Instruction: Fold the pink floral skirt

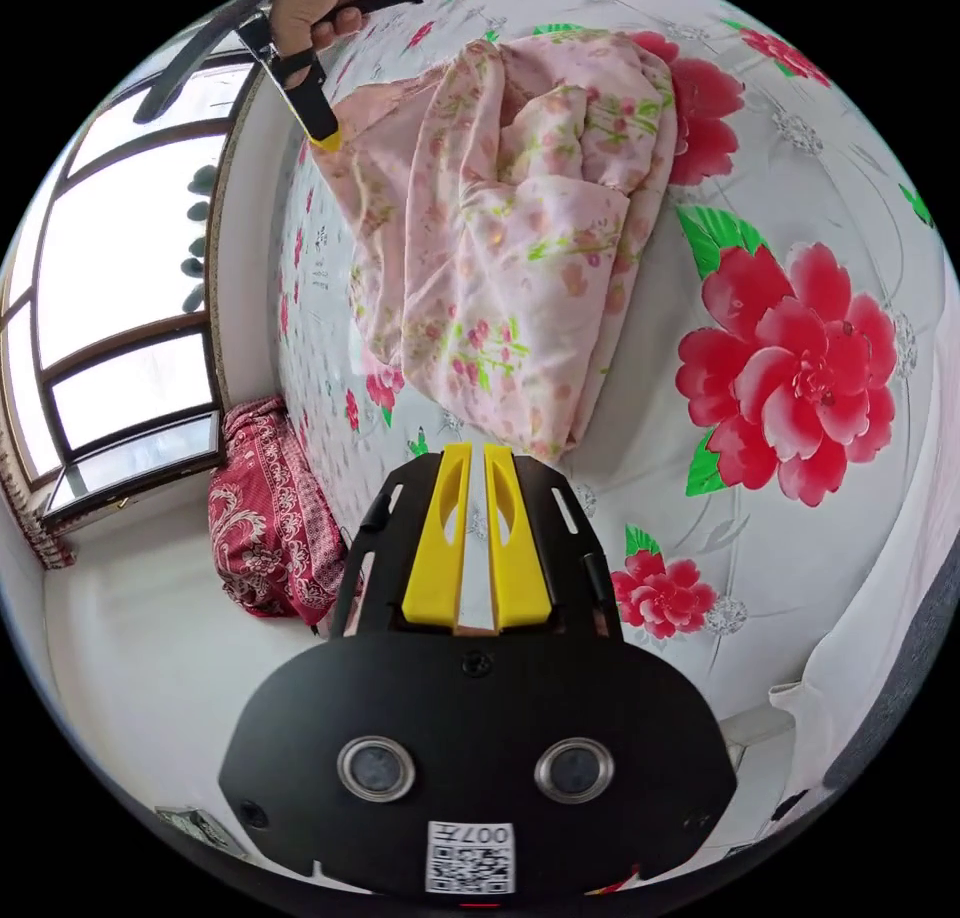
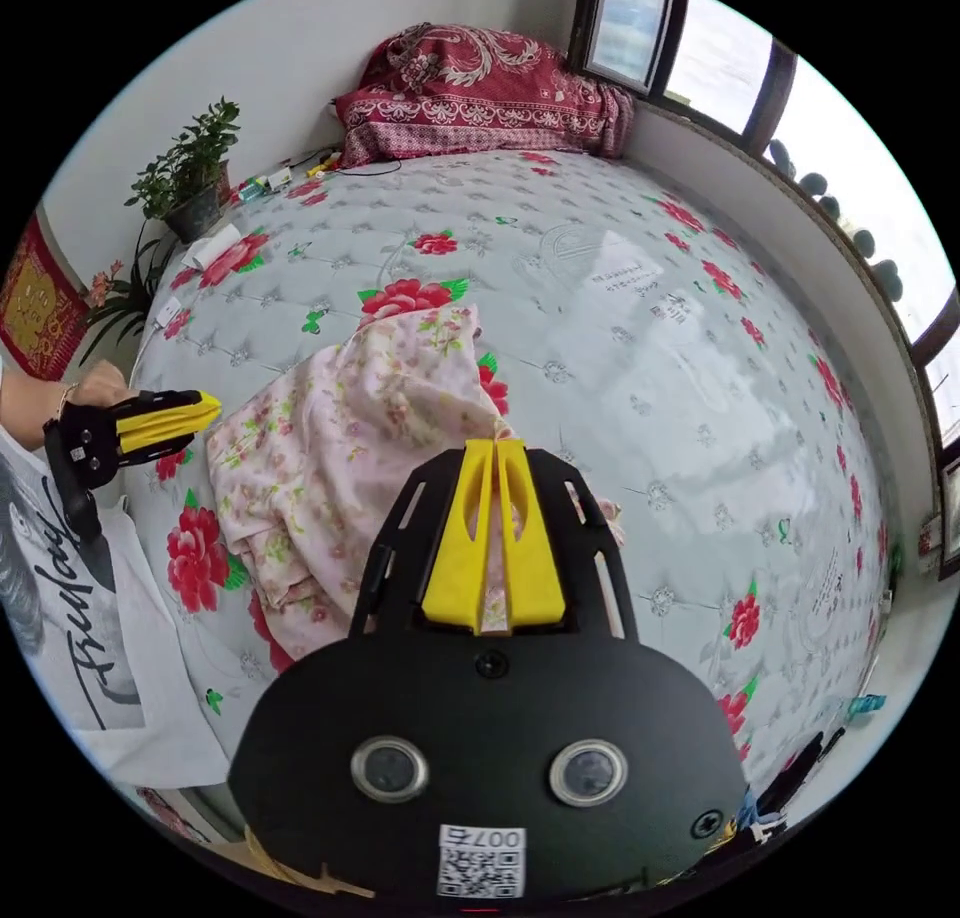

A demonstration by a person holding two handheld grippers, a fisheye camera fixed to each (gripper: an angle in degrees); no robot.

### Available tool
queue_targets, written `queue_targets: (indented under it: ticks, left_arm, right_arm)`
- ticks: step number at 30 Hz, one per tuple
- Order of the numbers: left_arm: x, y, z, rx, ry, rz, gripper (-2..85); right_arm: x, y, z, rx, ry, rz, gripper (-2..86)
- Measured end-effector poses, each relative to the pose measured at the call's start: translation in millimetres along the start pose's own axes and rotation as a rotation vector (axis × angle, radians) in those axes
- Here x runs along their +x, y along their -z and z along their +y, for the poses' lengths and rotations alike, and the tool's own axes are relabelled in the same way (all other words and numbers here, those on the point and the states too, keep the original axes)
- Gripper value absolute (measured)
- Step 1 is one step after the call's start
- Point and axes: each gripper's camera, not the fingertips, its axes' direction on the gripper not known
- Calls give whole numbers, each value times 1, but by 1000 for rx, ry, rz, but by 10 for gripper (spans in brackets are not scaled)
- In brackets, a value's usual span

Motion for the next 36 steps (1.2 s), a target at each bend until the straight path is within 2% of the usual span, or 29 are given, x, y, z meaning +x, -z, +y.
queue_targets:
  ticks: [2,5,9,12,14,18,20,24,29,32,36]
  left_arm:
    - [3,-10,-13,-39,-77,123,-7]
    - [-8,-13,-13,-62,-62,156,-6]
    - [-51,-12,3,-96,99,318,4]
    - [-82,-6,15,-66,201,397,13]
    - [-92,0,9,-38,187,424,21]
    - [-101,5,-11,-26,161,441,30]
    - [-116,8,-15,-22,199,507,33]
    - [-143,10,-11,-18,286,613,35]
    - [-166,4,-8,-52,374,667,31]
    - [-172,3,-13,-70,401,689,24]
    - [-176,5,-15,-92,433,681,12]
  right_arm:
    - [24,-12,-8,-34,-88,20,16]
    - [43,-39,-5,-116,-146,-26,50]
    - [37,-5,22,53,-195,-20,84]
    - [-16,24,52,129,-27,29,89]
    - [-67,17,69,66,142,26,88]
    - [-111,-17,70,-60,305,124,81]
    - [-128,-33,64,-111,419,178,63]
    - [-139,-24,58,-101,468,253,34]
    - [-141,-2,54,-63,492,195,48]
    - [-151,-22,48,-107,560,213,38]
    - [-145,-40,32,-133,539,176,24]
